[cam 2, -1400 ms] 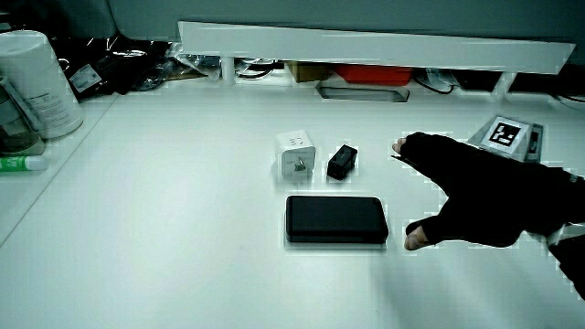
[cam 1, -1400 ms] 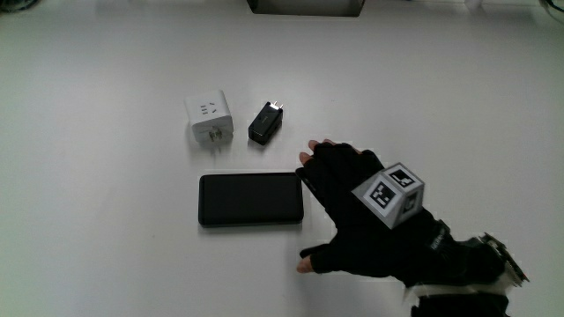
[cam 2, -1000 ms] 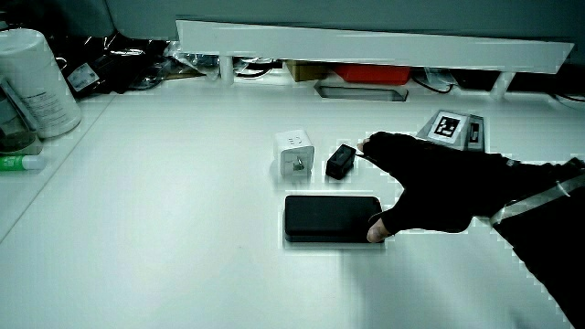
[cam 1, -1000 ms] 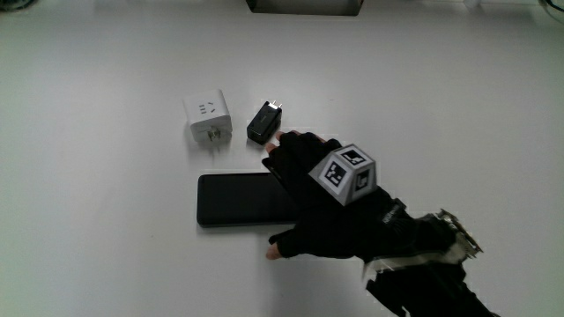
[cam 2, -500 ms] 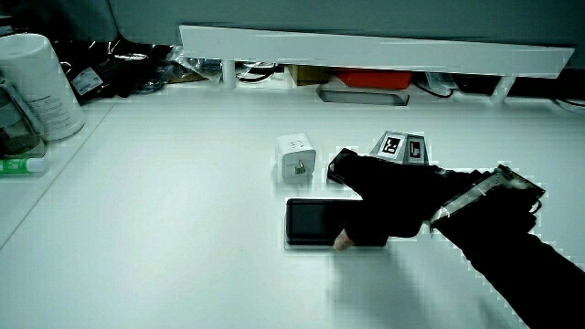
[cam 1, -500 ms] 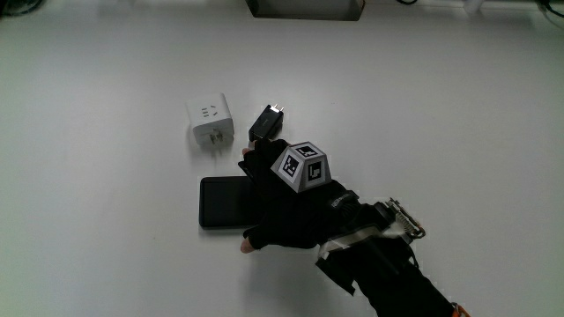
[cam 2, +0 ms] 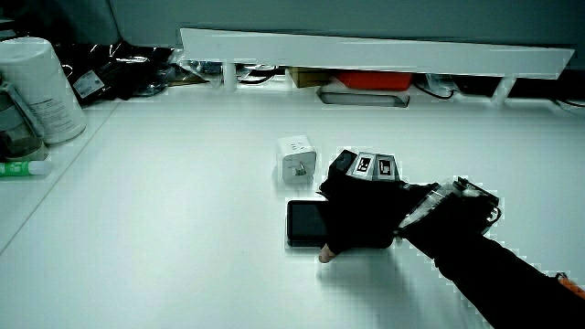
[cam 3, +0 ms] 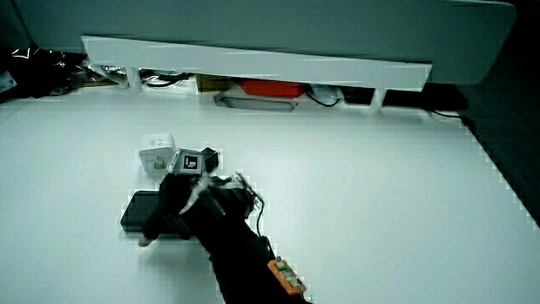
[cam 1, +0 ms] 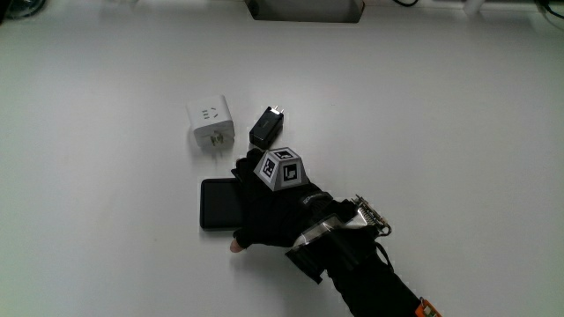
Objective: Pick battery
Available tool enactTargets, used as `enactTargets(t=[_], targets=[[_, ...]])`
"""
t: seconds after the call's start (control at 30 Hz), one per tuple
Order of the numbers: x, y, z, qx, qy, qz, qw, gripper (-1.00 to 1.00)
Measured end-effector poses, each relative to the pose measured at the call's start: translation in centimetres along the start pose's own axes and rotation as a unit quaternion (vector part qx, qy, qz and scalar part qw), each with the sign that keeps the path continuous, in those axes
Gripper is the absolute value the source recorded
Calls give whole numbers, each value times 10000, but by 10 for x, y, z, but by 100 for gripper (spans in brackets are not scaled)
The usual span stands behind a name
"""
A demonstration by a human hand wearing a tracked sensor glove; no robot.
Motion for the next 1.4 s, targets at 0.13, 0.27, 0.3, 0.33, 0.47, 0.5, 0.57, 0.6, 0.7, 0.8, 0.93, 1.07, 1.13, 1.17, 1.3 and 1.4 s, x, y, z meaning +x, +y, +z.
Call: enactTargets(t=[0.13, 0.27, 0.3, 0.33, 0.47, 0.5, 0.57, 0.6, 0.7, 0.8, 0.93, 1.07, 1.13, 1.17, 1.3, 1.4], targets=[[2, 6, -6, -42, -64, -101, 9999, 0], [3, 10, -11, -27, -87, -133, 9999, 0], [2, 10, -11, -8, -77, -62, 10000, 5], [3, 11, -12, -17, -98, -160, 9998, 11], [2, 10, -11, 131, -216, -174, 9995, 32], [3, 9, -10, 203, -134, -126, 9996, 37], [2, 6, -7, 413, -129, -37, 9991, 47], [3, 7, -8, 455, -156, -75, 9988, 53], [0, 3, -4, 625, -180, 80, 9978, 68], [2, 2, -3, 845, -213, 105, 9961, 84], [2, -1, -2, 957, -271, 176, 9949, 100], [4, -3, -3, 1026, -226, 274, 9941, 100], [6, -2, -5, 1032, -229, 264, 9940, 100], [6, -4, -5, 1012, -188, 268, 9943, 100], [10, -8, -3, 1092, -274, 247, 9933, 100], [10, -16, 3, 1083, -248, 314, 9933, 100]])
